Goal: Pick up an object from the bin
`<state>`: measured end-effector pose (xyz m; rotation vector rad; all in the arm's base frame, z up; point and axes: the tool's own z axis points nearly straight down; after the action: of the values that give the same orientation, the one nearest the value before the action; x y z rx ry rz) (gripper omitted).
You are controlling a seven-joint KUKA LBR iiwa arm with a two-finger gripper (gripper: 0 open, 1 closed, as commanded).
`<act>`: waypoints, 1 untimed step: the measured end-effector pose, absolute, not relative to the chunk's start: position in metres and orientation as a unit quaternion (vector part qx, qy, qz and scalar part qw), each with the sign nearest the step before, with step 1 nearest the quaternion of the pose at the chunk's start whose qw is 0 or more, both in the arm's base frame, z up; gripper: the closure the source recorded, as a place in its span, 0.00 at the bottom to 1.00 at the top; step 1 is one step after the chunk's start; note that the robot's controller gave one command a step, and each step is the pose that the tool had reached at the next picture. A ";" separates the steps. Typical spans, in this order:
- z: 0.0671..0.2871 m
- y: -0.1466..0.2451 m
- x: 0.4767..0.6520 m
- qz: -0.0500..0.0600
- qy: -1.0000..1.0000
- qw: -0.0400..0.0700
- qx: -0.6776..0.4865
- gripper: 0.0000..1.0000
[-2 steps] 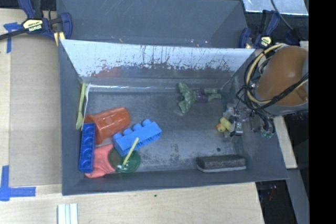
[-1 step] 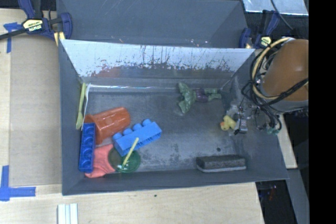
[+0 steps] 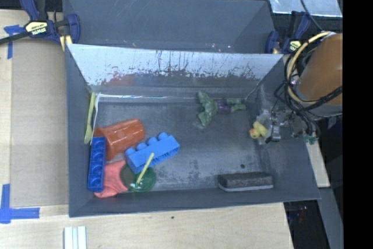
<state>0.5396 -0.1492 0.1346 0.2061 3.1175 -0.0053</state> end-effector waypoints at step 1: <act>0.157 -0.149 0.540 -0.002 0.998 0.009 0.066 1.00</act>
Offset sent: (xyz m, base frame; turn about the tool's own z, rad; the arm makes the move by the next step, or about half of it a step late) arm 0.0002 -0.0002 0.0525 -0.0001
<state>0.5398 -0.1492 0.1568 0.2059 3.1169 -0.0050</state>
